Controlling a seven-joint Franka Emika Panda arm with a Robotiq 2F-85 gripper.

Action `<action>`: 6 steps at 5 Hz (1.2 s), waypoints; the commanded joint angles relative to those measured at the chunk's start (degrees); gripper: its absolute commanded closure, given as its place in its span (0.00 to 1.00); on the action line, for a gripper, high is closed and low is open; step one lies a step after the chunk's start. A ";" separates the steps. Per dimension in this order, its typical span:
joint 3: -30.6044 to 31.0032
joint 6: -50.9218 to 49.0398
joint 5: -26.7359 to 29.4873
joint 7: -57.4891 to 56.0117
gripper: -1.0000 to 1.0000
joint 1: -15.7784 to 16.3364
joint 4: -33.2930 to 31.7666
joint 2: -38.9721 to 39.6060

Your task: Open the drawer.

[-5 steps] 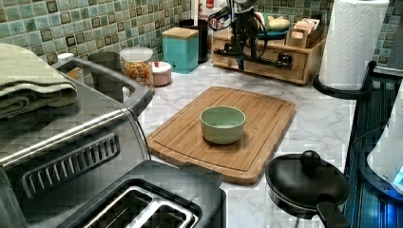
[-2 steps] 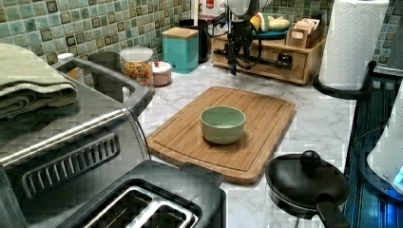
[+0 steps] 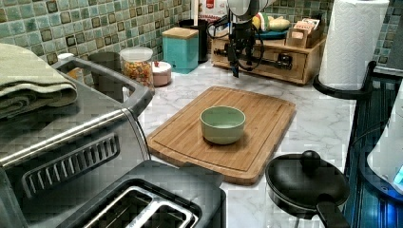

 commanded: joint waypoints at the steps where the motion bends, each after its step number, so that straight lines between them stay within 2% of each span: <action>1: 2.24 -0.25 3.58 -0.26 0.00 -0.75 1.10 0.38; 2: 6.95 1.62 8.42 -5.49 0.00 -2.54 -1.49 -1.40; 3: 9.52 -0.02 10.62 -1.73 0.00 0.97 -3.78 -3.04; 5: 10.52 0.01 7.46 11.70 0.00 8.95 -10.06 -7.42; 6: 12.24 -0.52 7.73 12.64 0.00 10.42 -11.23 -8.28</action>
